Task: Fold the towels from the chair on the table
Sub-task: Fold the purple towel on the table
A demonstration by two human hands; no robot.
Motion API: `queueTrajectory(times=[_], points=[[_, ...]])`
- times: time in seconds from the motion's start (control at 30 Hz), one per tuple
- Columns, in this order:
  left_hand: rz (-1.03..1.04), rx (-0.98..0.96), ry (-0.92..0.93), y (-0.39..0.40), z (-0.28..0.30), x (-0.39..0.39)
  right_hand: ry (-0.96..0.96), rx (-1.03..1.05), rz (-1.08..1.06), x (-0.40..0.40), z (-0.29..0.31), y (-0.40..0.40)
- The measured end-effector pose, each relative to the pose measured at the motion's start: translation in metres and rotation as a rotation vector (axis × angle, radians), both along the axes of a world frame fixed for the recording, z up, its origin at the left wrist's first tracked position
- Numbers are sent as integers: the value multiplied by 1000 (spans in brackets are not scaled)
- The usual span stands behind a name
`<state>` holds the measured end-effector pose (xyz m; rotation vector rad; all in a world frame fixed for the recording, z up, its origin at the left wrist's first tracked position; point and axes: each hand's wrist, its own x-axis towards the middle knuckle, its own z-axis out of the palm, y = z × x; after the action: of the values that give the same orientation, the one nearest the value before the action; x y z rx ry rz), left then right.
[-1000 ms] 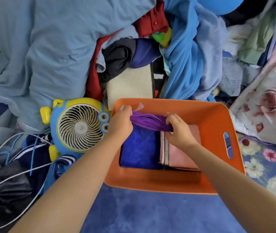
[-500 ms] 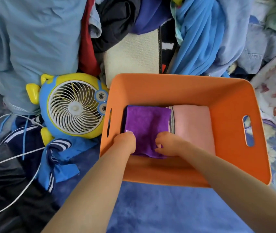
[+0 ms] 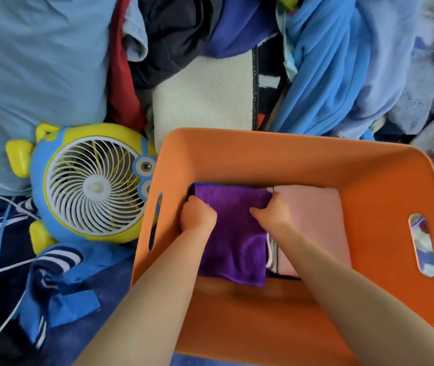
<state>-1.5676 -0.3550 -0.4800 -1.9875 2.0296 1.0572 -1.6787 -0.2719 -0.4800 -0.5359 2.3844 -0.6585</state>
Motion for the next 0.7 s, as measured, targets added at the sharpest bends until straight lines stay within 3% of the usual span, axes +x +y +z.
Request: queueTrajectory(times=[0.13,0.33,0.53,0.6,0.67,0.7], points=[[97,46,63,-1,-2,1,-57,-57,-14,-3,-6,2],[145,-171,130,2,14,-5,-125,-261,-76,-1,-7,0],[22,-256,-10,7,5,-10,56,-204,119,6,-4,0],[-127,-426,-38,12,1,-4,362,-87,358,12,1,2],[-478,-714,-56,13,-5,2,634,-17,525,15,1,5],[-686,-839,-150,13,-9,7,660,46,605,16,0,7]])
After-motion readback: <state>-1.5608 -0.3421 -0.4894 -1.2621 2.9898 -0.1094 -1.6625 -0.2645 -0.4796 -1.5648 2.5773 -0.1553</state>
